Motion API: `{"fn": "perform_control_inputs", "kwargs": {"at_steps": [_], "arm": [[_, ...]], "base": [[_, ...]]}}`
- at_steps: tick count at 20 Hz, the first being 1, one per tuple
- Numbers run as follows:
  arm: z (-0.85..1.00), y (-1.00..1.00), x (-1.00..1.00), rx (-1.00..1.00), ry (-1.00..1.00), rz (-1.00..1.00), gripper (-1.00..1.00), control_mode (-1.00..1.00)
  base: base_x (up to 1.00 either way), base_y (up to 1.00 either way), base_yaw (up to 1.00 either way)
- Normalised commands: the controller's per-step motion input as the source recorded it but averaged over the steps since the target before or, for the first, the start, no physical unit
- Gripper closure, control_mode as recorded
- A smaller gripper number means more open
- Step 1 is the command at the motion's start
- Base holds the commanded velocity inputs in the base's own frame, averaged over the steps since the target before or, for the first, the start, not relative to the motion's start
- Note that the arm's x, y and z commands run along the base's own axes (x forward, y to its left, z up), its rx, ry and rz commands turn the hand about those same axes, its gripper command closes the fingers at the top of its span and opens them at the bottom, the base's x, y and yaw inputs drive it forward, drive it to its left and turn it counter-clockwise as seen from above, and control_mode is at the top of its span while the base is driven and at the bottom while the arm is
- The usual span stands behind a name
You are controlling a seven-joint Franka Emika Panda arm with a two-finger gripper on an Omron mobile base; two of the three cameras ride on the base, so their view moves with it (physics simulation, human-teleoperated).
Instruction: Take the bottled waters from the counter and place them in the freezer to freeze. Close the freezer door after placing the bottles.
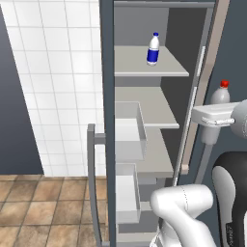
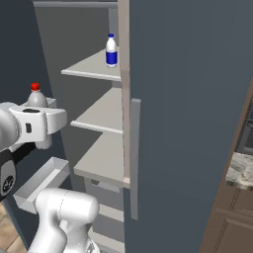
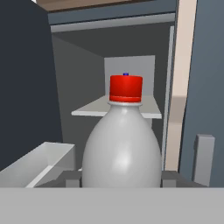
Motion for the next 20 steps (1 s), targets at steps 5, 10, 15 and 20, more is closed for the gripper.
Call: {"fn": "perform_control_inputs", "kwargs": {"at_steps": [5,10,15,20], "arm": [[0.0,0.0,0.0,0.0,0.0,0.0,1.0,1.0],[0.0,0.0,0.0,0.0,0.0,0.0,1.0,1.0],[0.0,0.0,0.0,0.0,0.0,0.0,1.0,1.0],[0.0,0.0,0.0,0.0,0.0,0.0,1.0,1.0]], "base": [[0.36,0.0,0.0],[0.48,0.0,0.0],[0.46,0.0,0.0],[0.26,0.0,0.0]]}}
